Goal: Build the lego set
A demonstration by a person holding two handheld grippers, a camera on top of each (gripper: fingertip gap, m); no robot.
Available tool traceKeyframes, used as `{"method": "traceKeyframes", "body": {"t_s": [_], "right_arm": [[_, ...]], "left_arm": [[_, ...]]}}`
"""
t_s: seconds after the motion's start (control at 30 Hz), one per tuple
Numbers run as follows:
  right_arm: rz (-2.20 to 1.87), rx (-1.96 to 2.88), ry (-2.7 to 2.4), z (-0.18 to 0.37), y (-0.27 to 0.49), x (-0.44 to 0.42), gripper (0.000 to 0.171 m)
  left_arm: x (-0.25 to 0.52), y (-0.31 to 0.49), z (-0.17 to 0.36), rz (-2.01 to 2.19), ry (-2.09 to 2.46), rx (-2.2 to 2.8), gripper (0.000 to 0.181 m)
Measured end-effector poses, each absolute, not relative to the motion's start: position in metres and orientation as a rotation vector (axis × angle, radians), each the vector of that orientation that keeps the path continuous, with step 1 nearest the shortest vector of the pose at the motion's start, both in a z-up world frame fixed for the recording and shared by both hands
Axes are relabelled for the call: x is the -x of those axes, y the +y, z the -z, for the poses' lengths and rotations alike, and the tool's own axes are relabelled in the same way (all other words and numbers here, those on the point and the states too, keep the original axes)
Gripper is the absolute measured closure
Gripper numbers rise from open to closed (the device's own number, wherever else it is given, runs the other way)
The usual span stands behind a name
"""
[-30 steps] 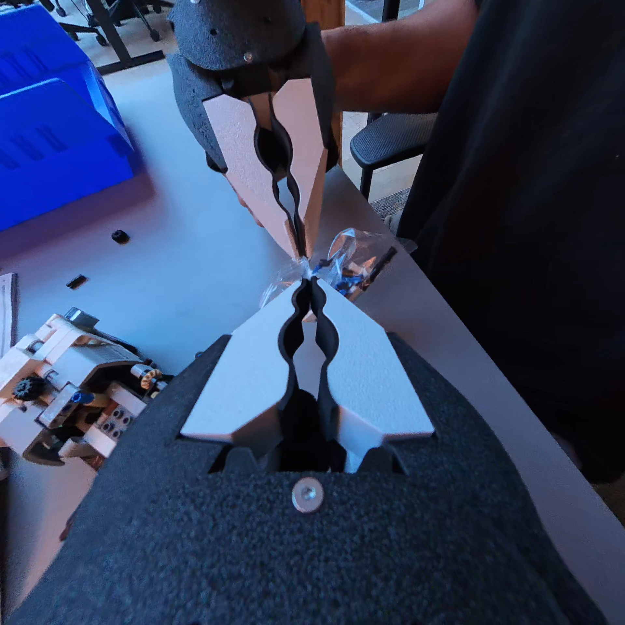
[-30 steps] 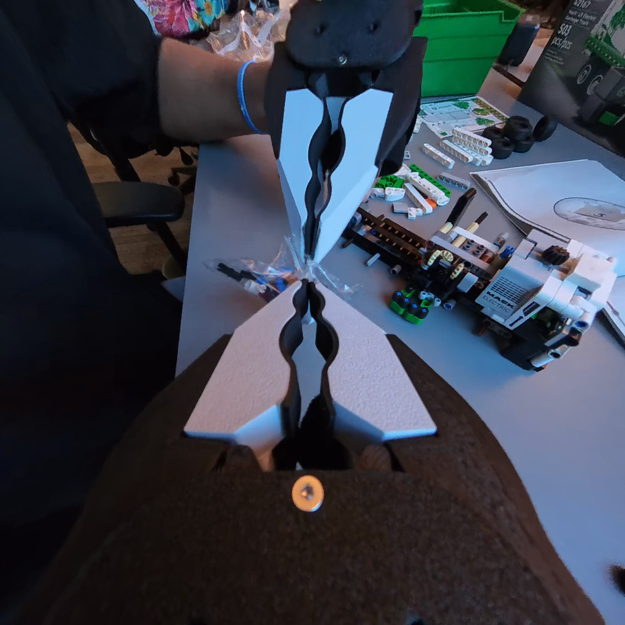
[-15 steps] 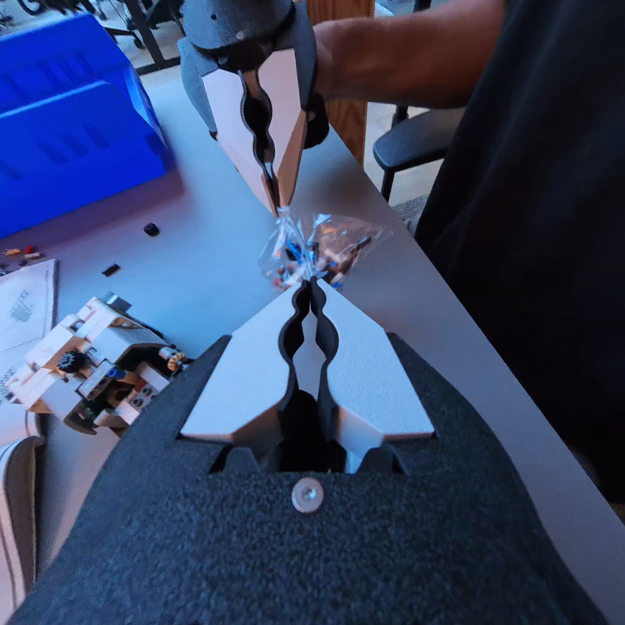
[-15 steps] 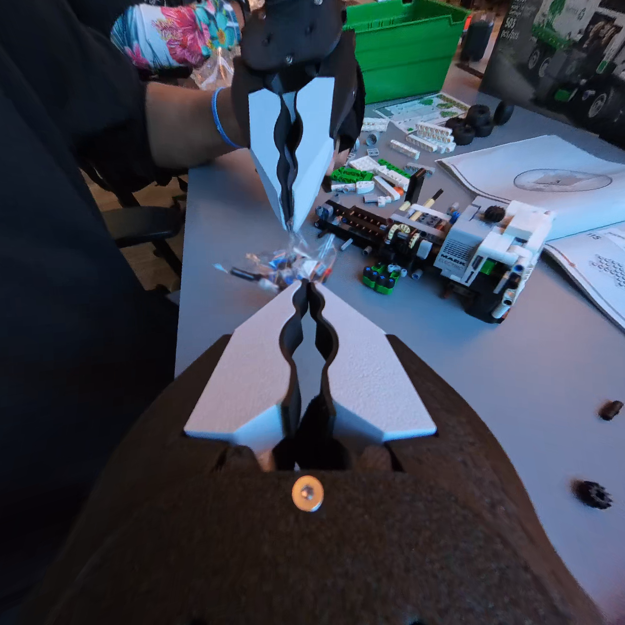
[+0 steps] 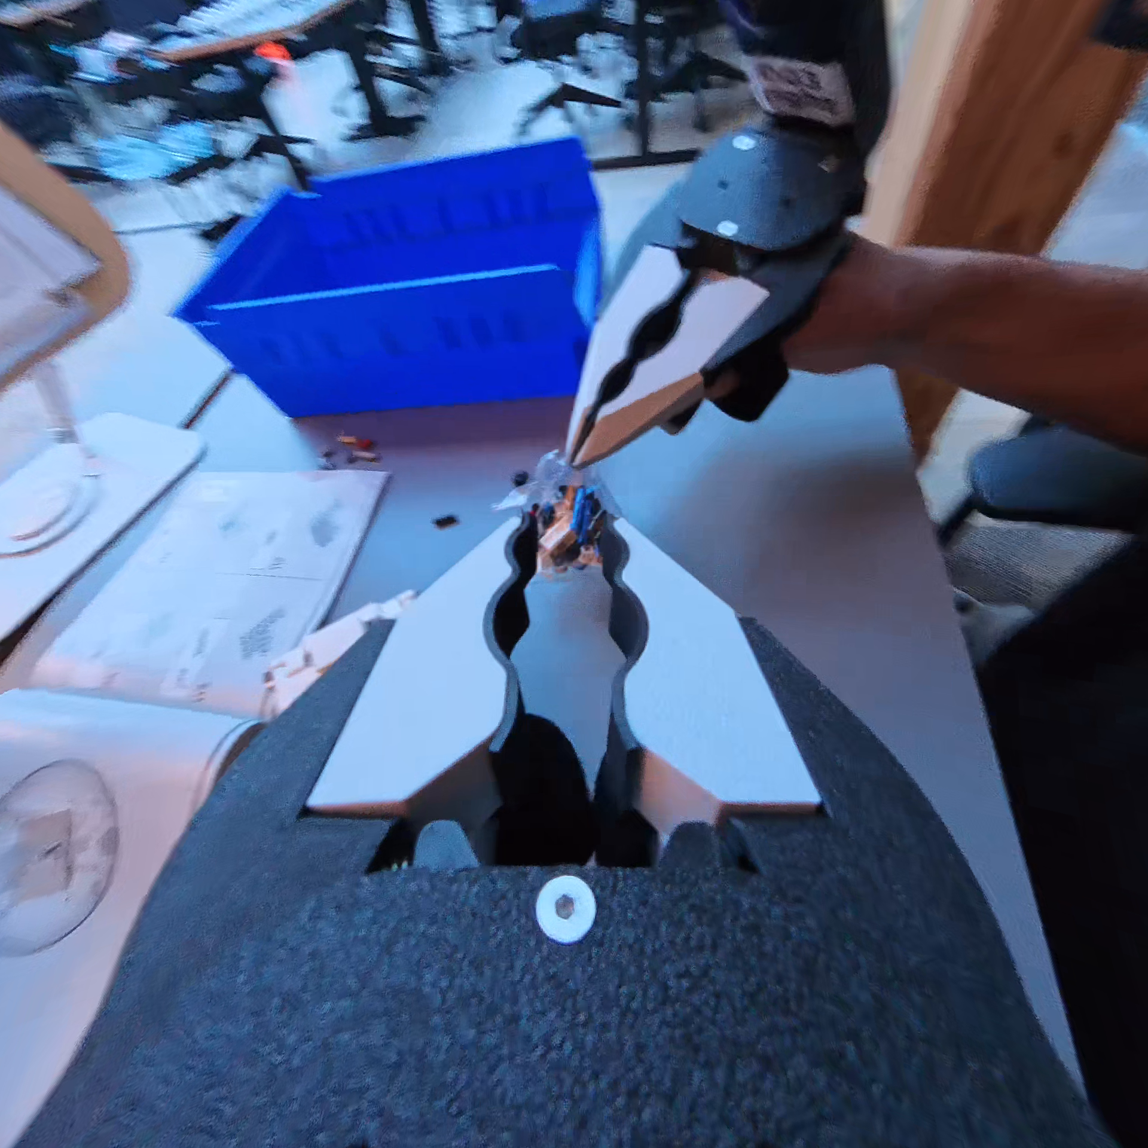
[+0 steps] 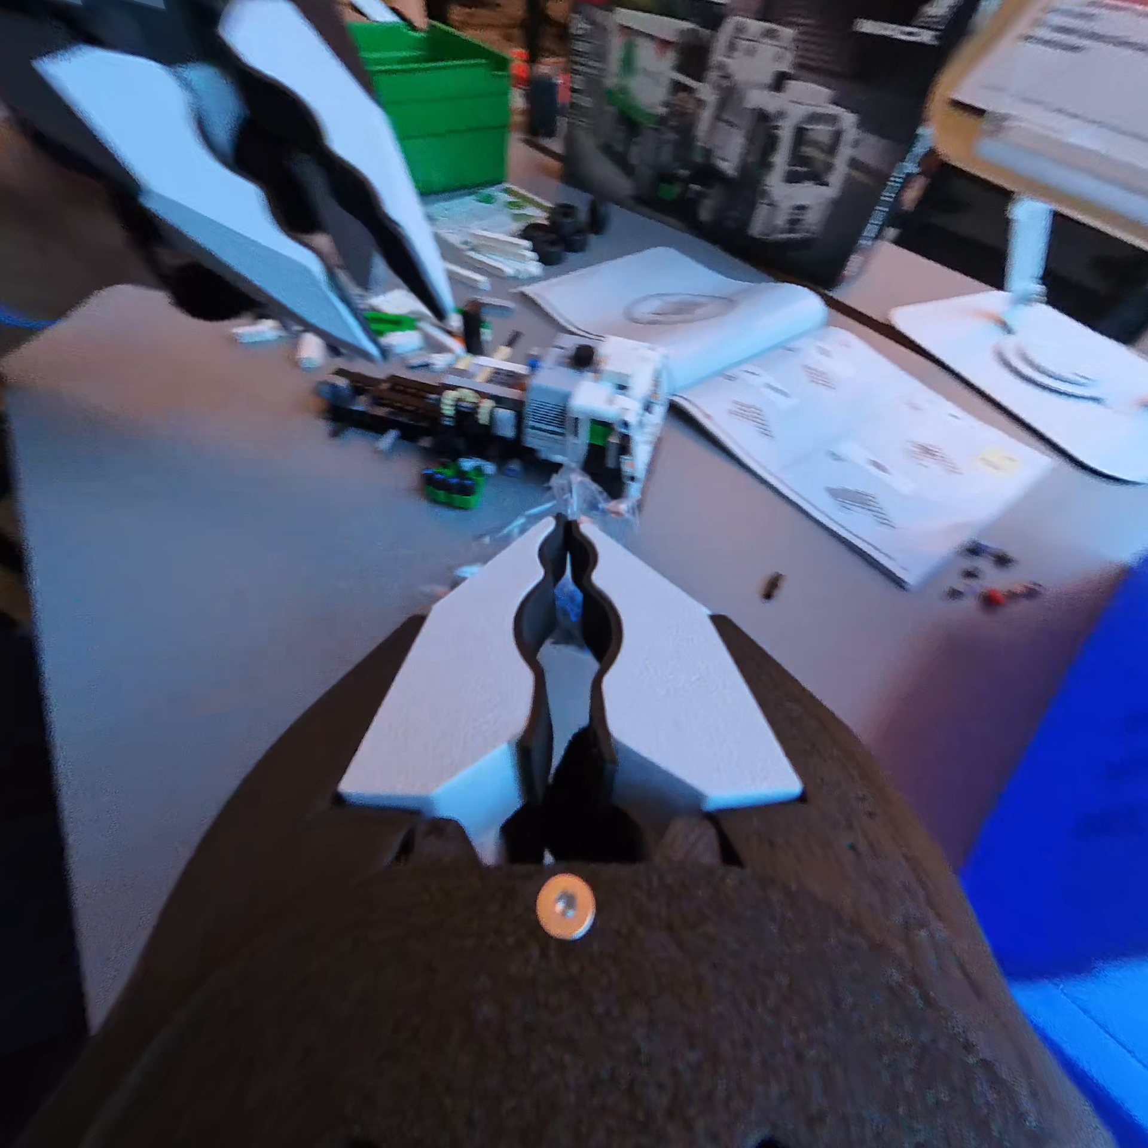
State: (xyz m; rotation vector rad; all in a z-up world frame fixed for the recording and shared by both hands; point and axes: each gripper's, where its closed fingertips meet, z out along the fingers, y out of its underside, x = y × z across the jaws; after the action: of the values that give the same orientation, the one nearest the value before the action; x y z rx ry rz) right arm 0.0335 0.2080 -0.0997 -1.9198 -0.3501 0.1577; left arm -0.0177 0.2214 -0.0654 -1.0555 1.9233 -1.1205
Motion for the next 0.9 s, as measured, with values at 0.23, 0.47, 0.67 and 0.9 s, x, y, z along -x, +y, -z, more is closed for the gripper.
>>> {"method": "traceKeyframes", "body": {"t_s": [0.23,0.47,0.67,0.9], "right_arm": [[0.129,1.983,-0.187,0.105,0.221,-0.093,0.171],[0.165,2.059,-0.023,0.134,0.235,-0.116,0.171],[0.120,2.061,0.042,0.144,0.247,-0.114,0.148],[0.115,1.938,0.086,0.093,0.235,-0.093,0.123]], "left_arm": [[0.039,0.217,0.048,1.050,1.595,1.231,0.155],[0.128,0.202,0.049,1.270,1.396,1.383,0.151],[0.182,0.180,0.072,1.264,1.338,1.451,0.150],[0.267,0.173,0.086,1.300,1.168,1.495,0.149]]}}
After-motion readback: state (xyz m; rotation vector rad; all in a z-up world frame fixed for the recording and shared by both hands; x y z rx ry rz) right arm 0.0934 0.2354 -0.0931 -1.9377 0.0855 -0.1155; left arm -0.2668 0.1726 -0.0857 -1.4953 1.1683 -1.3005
